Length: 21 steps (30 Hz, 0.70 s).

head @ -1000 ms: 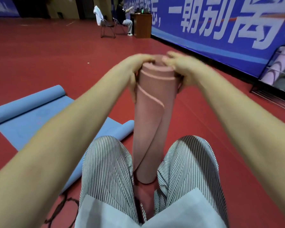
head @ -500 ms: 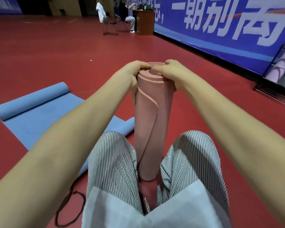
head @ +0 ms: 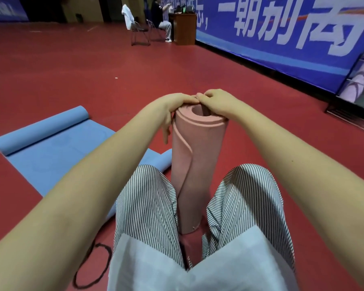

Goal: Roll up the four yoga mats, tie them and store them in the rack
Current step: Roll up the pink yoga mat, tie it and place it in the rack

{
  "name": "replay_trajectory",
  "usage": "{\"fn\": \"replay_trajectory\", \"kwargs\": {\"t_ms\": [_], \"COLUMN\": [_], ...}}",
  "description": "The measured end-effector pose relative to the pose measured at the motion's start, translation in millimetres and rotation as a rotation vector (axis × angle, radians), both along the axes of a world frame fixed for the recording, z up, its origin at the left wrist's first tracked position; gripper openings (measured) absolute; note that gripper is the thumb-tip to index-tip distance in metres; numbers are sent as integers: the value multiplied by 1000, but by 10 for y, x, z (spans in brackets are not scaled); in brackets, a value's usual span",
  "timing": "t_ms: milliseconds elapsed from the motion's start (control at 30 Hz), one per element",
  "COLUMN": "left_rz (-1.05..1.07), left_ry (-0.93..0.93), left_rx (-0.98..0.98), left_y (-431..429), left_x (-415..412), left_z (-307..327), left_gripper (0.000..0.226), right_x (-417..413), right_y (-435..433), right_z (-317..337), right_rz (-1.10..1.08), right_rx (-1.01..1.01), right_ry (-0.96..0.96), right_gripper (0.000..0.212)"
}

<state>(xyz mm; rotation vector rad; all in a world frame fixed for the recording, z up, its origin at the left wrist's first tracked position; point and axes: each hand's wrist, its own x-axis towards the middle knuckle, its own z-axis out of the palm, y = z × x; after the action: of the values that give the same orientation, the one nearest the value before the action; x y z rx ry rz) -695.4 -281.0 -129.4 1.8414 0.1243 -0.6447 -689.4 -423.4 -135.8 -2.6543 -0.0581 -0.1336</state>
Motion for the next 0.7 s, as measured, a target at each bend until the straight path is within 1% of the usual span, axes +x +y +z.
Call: {"fn": "replay_trajectory", "kwargs": {"t_ms": [67,133,167,200,267,300,433,500,533,600,700], "left_rz": [36,149,177,182,153,134,85,31,-7,-58,-17], "left_ry": [10,36,29,0,-78,-113,-181,-240,-286,-406,-593], "left_rx": [-131,-317,-382,-413,-404,-391,-361,-304,-240,-45,233], "left_y": [115,229,262,273,269,260,288,317,317,287,245], "left_x": [23,57,43,14,-56,-85,-80,-59,-51,-31,48], "left_z": [-122,-311,-394,-476,-607,-648,-716,-668,-620,-504,-356], "left_gripper": [37,49,48,42,29,26,25,22,22,23,27], "right_x": [37,81,106,124,166,176,191,183,172,144,83], "right_y": [-12,-32,-45,-51,-51,-44,-55,-81,-84,-67,-40], "right_z": [-59,-58,-49,-46,-56,-57,-34,-34,-29,-11,-9], "right_rz": [7,-5,-21,-32,-32,-24,19,28,37,67,90], "right_rx": [6,6,6,-2,-46,-69,-80,-80,-85,-71,-15], "right_ry": [-4,-14,-20,-26,-42,-50,-66,-68,-67,-48,3], "right_gripper": [42,42,41,40,38,37,35,35,36,42,57]}}
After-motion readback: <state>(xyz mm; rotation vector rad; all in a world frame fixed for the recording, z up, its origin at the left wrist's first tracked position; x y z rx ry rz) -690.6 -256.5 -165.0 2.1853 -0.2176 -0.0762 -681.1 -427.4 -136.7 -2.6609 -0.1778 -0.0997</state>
